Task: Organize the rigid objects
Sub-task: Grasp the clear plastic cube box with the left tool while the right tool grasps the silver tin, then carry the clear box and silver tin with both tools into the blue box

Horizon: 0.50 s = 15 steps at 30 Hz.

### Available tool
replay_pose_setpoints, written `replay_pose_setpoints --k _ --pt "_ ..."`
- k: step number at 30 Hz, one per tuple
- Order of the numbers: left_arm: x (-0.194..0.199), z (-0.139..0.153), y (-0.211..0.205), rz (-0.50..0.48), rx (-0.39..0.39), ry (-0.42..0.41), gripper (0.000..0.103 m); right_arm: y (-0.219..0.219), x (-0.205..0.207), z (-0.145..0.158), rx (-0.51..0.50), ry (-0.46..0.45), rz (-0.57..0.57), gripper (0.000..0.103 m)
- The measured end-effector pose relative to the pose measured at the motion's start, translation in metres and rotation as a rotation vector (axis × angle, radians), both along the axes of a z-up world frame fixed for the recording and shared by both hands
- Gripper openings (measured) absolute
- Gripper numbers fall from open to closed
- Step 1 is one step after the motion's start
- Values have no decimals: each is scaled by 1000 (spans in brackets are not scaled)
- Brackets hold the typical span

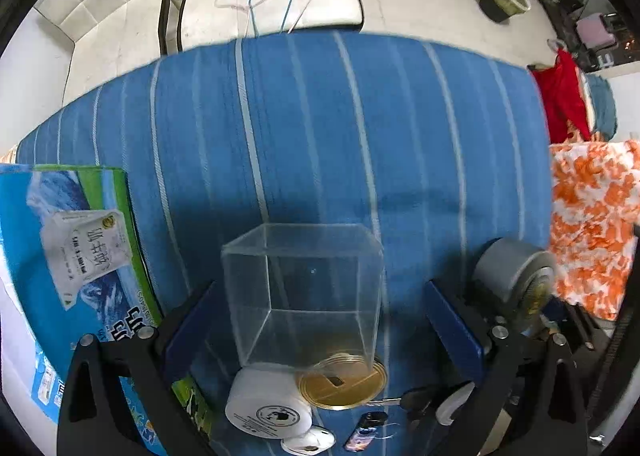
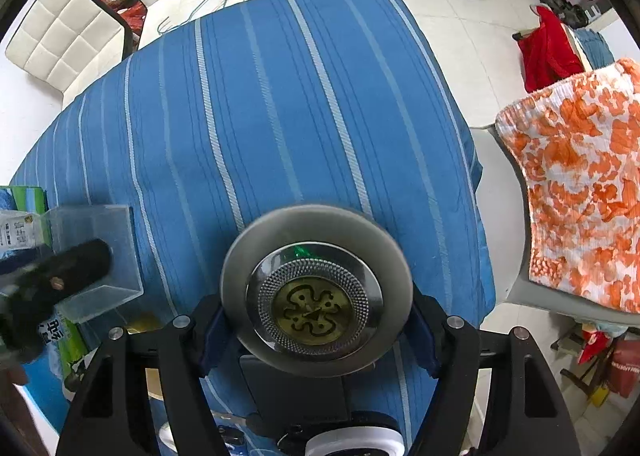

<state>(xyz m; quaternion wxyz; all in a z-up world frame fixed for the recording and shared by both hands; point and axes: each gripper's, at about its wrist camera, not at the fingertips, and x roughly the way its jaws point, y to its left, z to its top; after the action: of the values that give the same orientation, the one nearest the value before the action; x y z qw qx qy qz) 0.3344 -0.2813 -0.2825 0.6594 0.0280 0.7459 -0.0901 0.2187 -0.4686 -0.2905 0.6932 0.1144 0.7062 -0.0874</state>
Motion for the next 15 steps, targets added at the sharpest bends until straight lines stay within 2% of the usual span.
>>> replay_pose_setpoints --k 4,6,8,15 --pt "-5 -14 -1 -5 19 23 102 0 3 -6 -8 16 -14 75" --pt "-5 -20 -1 -11 41 20 94 1 4 -13 -15 37 -25 76" --pt "-9 -29 -1 -22 39 32 61 5 5 -13 -53 31 -18 74" --pt "-29 -21 -3 -37 59 -52 61 15 4 -7 -97 12 -19 73"
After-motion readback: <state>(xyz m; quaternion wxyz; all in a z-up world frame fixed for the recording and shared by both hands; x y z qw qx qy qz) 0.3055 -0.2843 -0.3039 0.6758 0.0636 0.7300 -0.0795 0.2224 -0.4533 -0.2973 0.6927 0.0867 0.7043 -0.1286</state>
